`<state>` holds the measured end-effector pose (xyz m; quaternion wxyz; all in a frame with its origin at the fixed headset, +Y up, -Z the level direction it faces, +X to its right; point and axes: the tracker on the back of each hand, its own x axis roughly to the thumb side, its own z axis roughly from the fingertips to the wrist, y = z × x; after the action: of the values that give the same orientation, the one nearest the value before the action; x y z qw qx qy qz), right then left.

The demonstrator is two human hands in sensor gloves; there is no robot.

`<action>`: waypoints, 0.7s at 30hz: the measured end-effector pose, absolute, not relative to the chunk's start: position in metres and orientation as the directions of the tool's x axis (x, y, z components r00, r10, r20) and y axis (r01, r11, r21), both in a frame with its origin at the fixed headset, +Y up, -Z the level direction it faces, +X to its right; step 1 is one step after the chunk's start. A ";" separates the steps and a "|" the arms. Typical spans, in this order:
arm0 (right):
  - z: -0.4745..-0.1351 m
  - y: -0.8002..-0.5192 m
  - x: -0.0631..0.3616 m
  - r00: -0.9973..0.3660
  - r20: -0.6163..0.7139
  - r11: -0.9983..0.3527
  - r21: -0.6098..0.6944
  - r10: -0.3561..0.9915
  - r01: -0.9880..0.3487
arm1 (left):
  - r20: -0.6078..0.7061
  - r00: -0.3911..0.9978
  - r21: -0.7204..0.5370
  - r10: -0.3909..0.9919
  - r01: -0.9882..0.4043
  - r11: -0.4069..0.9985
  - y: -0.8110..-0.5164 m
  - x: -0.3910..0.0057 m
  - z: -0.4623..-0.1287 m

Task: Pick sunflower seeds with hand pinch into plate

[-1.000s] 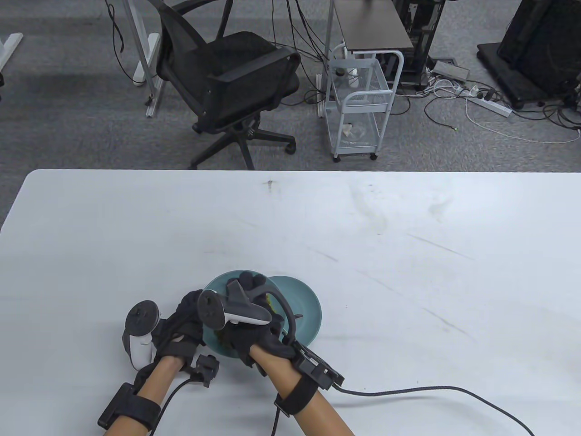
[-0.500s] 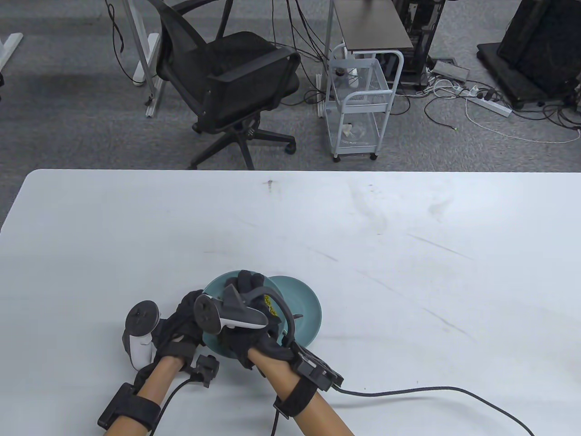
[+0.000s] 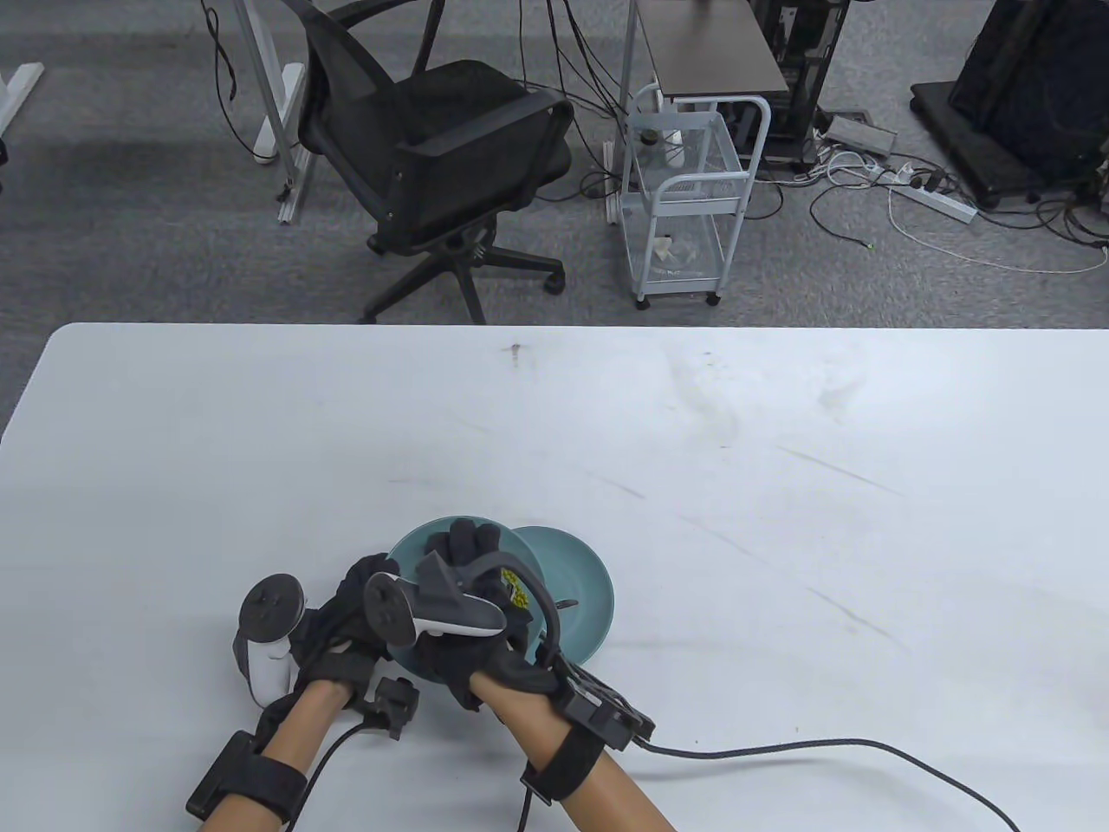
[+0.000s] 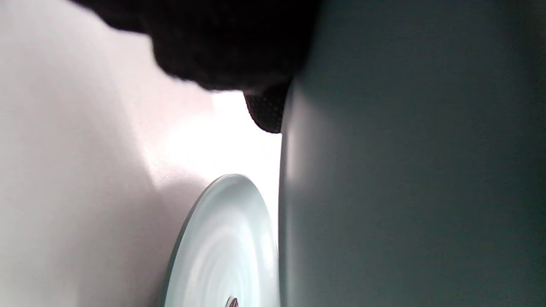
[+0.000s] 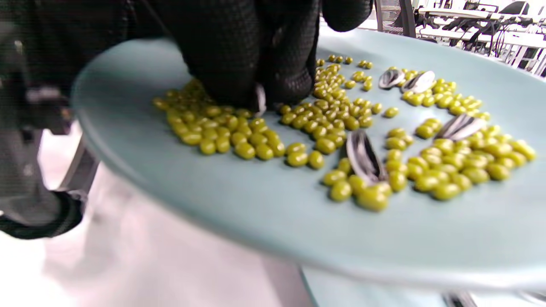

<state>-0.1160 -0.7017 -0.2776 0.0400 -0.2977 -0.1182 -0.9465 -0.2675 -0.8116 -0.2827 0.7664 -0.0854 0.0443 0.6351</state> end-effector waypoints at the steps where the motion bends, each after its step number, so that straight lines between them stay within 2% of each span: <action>1: -0.277 -0.702 -0.116 -0.819 0.574 -0.970 0.196 -0.006 0.145 | -0.179 0.186 -0.074 0.966 -0.982 0.175 -0.812 -0.268 -0.283; 6: -0.277 -0.702 -0.117 -0.813 0.583 -0.972 0.184 -0.010 0.144 | -0.180 0.184 -0.069 0.966 -0.982 0.174 -0.812 -0.268 -0.283; 21: -0.282 -0.680 -0.096 -0.836 0.534 -0.979 0.202 0.125 -0.017 | -0.200 0.155 -0.038 0.967 -0.988 0.151 -0.812 -0.275 -0.283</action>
<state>-0.0958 -0.6805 -0.2819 -0.0371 -0.2837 -0.0947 -0.9535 -0.2747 -0.8116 -0.2827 0.7558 -0.0798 0.0639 0.6468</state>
